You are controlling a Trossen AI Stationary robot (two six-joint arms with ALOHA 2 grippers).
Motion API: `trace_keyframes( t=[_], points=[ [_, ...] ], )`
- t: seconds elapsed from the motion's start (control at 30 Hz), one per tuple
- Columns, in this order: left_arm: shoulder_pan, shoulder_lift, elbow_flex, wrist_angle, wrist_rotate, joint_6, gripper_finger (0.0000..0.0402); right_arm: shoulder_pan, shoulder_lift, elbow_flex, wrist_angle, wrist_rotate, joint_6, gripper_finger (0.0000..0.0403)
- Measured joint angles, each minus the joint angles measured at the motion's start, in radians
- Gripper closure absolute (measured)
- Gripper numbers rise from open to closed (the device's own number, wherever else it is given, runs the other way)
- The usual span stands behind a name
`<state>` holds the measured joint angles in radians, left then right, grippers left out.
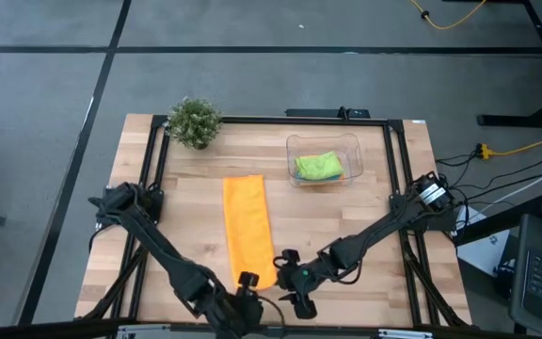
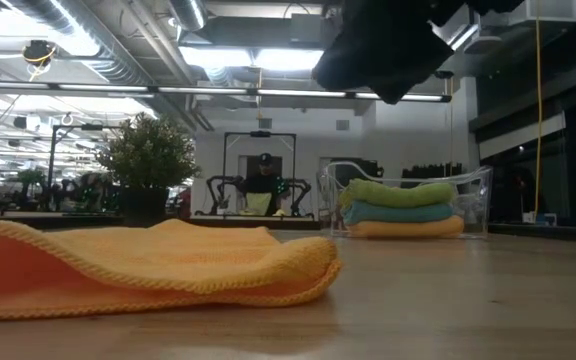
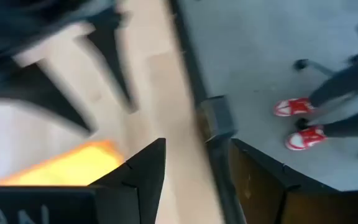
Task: Fold microfiber towels
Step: Fold the orange microfiber cloth
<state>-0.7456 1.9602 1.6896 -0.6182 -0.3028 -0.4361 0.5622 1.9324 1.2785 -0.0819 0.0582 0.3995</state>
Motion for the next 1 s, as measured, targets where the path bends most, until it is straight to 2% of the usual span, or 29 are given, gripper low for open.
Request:
trace_keyframes(
  t=[0.1,0.2,0.33,0.5,0.63,0.87,1.0],
  points=[
    [0.002,-0.003,0.027,-0.115,-0.032,-0.084,0.0233,0.0,0.0,0.0,0.013,0.0,0.003,0.0194],
    [-0.005,0.004,0.023,-0.161,-0.029,-0.088,0.0233,0.0,0.0,0.0,0.011,0.0,0.003,0.0194],
    [-0.015,0.028,-0.008,-0.146,-0.033,-0.096,0.0233,0.0,0.003,0.0,0.017,0.001,-0.019,0.0194],
    [-0.022,0.029,-0.09,-0.031,-0.067,-0.195,0.0233,0.0,0.025,0.001,0.028,0.006,-0.067,0.0194],
    [-0.038,0.028,-0.143,-0.024,-0.073,-0.246,0.0233,-0.004,0.037,0.0,0.036,0.051,-0.071,0.0194],
    [-0.05,-0.042,-0.264,-0.022,-0.048,-0.344,0.0233,-0.033,0.045,0.0,0.042,0.058,-0.09,0.0194],
    [-0.045,-0.106,-0.338,-0.005,-0.046,-0.347,0.0233,-0.05,0.061,0.0,0.054,0.045,-0.09,0.0194]
  ],
)
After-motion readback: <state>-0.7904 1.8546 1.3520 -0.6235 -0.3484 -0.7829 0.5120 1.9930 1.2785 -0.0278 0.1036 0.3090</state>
